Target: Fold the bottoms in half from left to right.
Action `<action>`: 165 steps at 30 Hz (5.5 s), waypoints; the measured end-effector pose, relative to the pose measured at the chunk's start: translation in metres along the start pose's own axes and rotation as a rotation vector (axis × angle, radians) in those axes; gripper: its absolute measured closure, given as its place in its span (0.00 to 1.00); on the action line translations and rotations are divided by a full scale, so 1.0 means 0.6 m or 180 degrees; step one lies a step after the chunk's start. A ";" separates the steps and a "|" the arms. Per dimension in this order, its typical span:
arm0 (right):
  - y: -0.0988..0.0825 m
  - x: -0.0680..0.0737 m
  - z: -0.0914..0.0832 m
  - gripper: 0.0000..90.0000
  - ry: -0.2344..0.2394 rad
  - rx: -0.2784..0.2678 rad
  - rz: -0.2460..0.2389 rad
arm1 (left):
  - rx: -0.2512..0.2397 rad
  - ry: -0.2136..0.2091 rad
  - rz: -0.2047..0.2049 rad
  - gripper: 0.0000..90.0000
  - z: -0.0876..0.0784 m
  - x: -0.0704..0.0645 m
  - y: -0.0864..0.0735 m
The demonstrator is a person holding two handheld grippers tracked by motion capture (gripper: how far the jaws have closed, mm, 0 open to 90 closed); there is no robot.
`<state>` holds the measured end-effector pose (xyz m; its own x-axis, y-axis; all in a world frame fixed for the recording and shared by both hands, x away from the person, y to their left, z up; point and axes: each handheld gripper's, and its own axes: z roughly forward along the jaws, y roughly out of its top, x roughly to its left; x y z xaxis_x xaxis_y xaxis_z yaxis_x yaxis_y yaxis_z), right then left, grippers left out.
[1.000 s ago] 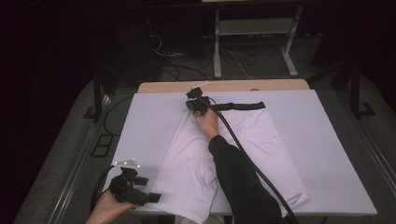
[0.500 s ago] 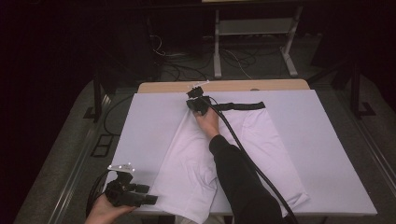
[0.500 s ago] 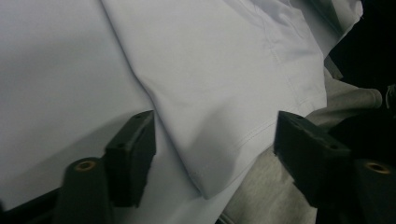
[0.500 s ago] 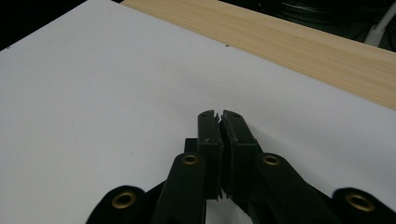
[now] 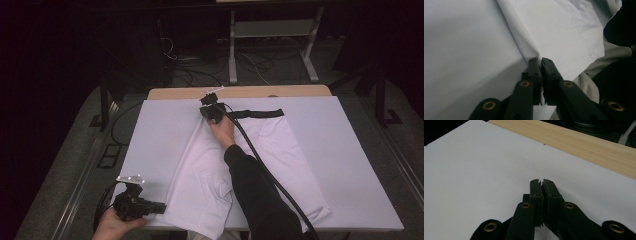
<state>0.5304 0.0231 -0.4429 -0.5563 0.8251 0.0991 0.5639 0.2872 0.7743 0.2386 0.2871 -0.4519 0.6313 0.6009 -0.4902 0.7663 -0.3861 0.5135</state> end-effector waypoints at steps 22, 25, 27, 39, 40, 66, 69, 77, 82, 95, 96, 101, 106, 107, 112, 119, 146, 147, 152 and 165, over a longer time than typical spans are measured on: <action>0.021 -0.030 -0.028 0.95 0.0138 -0.0026 0.0087 | -0.0110 -0.0169 0.0560 0.99 -0.004 -0.052 0.035; 0.024 -0.037 -0.033 0.95 0.0150 -0.0019 0.0090 | -0.0159 -0.0233 0.0597 0.99 -0.005 -0.061 0.042; 0.026 -0.039 -0.037 0.95 0.0160 -0.0016 0.0097 | -0.0189 -0.0277 0.0620 0.99 -0.004 -0.066 0.047; 0.034 -0.049 -0.054 0.95 0.0180 0.0000 0.0047 | -0.0209 -0.0458 0.0754 0.99 0.006 -0.091 0.070; 0.035 -0.050 -0.056 0.95 0.0177 0.0001 0.0040 | -0.0212 -0.0468 0.0744 0.99 0.007 -0.092 0.072; 0.036 -0.117 -0.117 0.95 0.0158 -0.0042 0.0125 | -0.0063 -0.0858 0.1184 0.99 0.081 -0.170 0.150; 0.032 -0.124 -0.123 0.95 0.0155 -0.0042 0.0137 | -0.0041 -0.0900 0.1232 0.99 0.093 -0.180 0.158; 0.022 -0.150 -0.149 0.95 0.0197 -0.0092 0.0248 | -0.0062 -0.1002 0.1325 0.99 0.116 -0.205 0.176; 0.018 -0.162 -0.165 0.95 0.0188 -0.0092 0.0248 | -0.0046 -0.1070 0.1387 0.99 0.131 -0.222 0.184; 0.010 -0.193 -0.200 0.95 0.0157 -0.0071 0.0254 | 0.0027 -0.1192 0.1532 0.99 0.172 -0.258 0.212; 0.008 -0.196 -0.203 0.95 0.0157 -0.0068 0.0262 | 0.0035 -0.1197 0.1551 0.99 0.175 -0.261 0.214; 0.001 -0.211 -0.216 0.95 0.0141 -0.0064 0.0268 | 0.0055 -0.1245 0.1601 0.99 0.191 -0.271 0.223; -0.004 -0.226 -0.226 0.95 0.0136 -0.0057 0.0267 | 0.0071 -0.1294 0.1644 0.99 0.206 -0.281 0.232; -0.005 -0.228 -0.227 0.95 0.0131 -0.0047 0.0270 | 0.0080 -0.1297 0.1662 0.99 0.208 -0.283 0.235; -0.008 -0.240 -0.235 0.95 0.0136 -0.0008 0.0251 | 0.0103 -0.1354 0.1715 0.99 0.225 -0.297 0.247; -0.014 -0.256 -0.245 0.95 0.0145 0.0008 0.0274 | 0.0123 -0.1397 0.1732 0.99 0.249 -0.314 0.258; -0.060 -0.320 -0.259 0.95 0.0249 0.0007 0.0274 | 0.0229 -0.1556 0.1666 0.99 0.341 -0.354 0.291; -0.062 -0.323 -0.261 0.95 0.0247 0.0010 0.0269 | 0.0228 -0.1558 0.1661 0.99 0.343 -0.356 0.291; -0.072 -0.333 -0.264 0.95 0.0244 0.0009 0.0199 | 0.0256 -0.1564 0.1653 0.99 0.361 -0.364 0.295; -0.107 -0.359 -0.267 0.95 0.0160 0.0015 0.0079 | 0.0284 -0.1598 0.1574 0.99 0.399 -0.375 0.299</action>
<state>0.5163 -0.2512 -0.4135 -0.5719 0.8066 0.1496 0.5808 0.2693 0.7682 0.2622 -0.0848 -0.4180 0.8700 -0.0466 -0.4909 0.3688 -0.5991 0.7106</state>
